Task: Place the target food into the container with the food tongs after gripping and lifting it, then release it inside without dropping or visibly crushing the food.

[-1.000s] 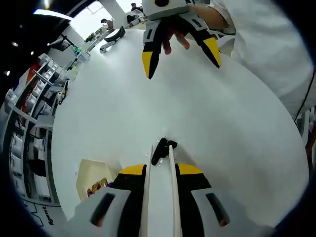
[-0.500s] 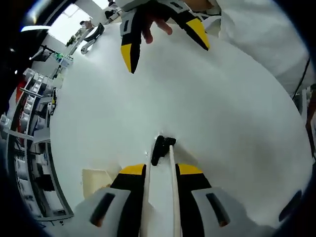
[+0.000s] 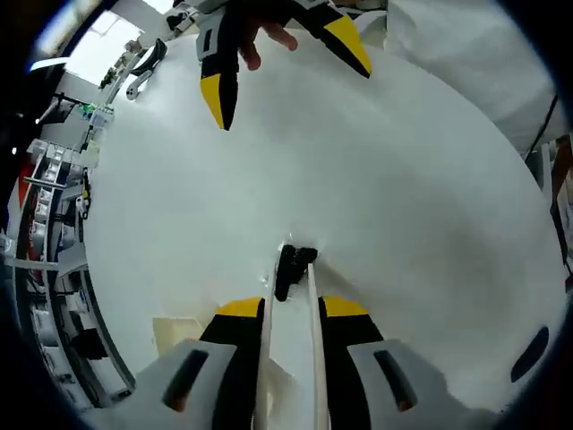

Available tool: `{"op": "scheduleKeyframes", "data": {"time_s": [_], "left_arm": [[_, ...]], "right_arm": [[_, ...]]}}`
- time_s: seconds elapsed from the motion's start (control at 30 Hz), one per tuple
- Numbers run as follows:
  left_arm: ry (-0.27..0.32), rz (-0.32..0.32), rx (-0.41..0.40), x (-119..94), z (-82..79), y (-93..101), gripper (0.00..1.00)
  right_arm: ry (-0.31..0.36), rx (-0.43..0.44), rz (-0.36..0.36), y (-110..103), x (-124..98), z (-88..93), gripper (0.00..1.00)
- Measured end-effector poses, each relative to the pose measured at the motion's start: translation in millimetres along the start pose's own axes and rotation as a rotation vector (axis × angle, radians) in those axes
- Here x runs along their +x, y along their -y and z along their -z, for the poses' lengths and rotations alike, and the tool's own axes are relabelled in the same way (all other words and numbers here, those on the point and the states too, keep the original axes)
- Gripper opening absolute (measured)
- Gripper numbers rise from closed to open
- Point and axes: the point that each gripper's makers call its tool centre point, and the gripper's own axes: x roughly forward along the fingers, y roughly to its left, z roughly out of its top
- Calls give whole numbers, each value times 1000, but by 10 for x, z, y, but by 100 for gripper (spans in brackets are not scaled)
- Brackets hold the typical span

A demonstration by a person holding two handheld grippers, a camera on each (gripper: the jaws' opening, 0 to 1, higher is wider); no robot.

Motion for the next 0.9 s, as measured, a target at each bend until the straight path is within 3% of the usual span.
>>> {"op": "scheduleKeyframes", "data": {"time_s": [0.07, 0.2, 0.4, 0.53, 0.9], "left_arm": [[-5, 11, -7, 14, -1, -3, 21], [3, 50, -99, 5, 4, 14, 20], [32, 97, -364, -10, 11, 124, 20], [101, 90, -478, -6, 11, 149, 20], [241, 74, -633, 2, 16, 272, 19]], "right_arm": [[0, 0, 0, -2, -2, 3, 65], [1, 4, 2, 5, -12, 16, 65], [1, 6, 4, 9, -22, 24, 65], [1, 6, 0, 0, -12, 23, 65], [-5, 4, -6, -21, 27, 19, 64]]}}
